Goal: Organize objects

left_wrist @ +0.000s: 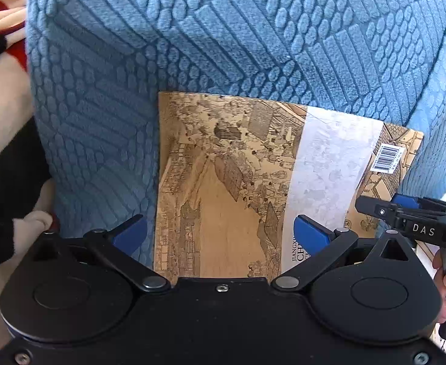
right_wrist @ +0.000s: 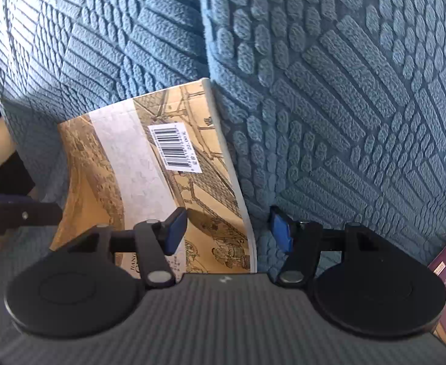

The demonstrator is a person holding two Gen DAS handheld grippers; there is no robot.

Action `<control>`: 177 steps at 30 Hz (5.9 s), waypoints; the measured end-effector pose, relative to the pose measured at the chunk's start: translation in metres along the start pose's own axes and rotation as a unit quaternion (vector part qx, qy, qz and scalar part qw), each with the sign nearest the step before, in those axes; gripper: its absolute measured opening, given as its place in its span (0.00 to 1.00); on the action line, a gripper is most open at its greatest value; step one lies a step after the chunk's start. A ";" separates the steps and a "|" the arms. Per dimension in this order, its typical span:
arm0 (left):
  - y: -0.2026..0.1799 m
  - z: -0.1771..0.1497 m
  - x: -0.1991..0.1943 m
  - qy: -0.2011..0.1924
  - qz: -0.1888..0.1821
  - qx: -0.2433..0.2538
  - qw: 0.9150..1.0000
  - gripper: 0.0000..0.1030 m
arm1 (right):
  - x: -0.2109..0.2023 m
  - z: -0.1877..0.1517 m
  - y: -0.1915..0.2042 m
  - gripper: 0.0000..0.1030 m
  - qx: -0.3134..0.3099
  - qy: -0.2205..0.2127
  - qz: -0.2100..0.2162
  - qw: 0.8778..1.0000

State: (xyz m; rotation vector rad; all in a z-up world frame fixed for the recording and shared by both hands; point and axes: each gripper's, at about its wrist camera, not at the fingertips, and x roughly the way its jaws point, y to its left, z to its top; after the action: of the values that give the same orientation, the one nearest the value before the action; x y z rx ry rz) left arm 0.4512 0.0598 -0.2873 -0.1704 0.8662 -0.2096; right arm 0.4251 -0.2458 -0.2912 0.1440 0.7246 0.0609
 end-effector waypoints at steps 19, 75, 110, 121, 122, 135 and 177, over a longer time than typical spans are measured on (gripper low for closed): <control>-0.003 -0.005 -0.031 -0.002 -0.023 -0.037 0.999 1.00 | -0.034 0.011 -0.021 0.59 0.071 -0.004 0.083 0.994; 0.022 0.006 -0.061 -0.003 -0.070 -0.070 0.995 0.81 | -0.078 0.027 0.098 0.56 -0.467 -0.012 -0.048 0.883; 0.050 0.009 -0.030 0.022 -0.260 -0.287 0.922 0.84 | -0.091 -0.002 0.135 0.40 -0.503 0.137 0.033 0.853; 0.013 -0.002 0.001 0.064 -0.248 -0.287 0.923 0.81 | -0.113 -0.021 0.127 0.40 -0.455 0.119 0.077 0.879; 0.010 -0.004 0.004 0.070 -0.244 -0.288 0.923 0.78 | -0.114 -0.022 0.126 0.40 -0.450 0.117 0.080 0.882; -0.007 -0.017 0.023 0.092 -0.235 -0.271 0.929 0.21 | -0.135 -0.043 0.118 0.39 -0.418 0.107 0.101 0.897; 0.057 -0.044 -0.048 0.084 -0.212 -0.299 0.927 0.07 | -0.072 -0.143 0.018 0.77 0.493 0.099 0.279 0.818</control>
State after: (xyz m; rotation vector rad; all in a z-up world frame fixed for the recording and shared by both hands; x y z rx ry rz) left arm 0.3934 0.1239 -0.2936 -0.9288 1.0401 -0.3639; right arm 0.2759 -0.2202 -0.3472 1.3725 0.8455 0.2615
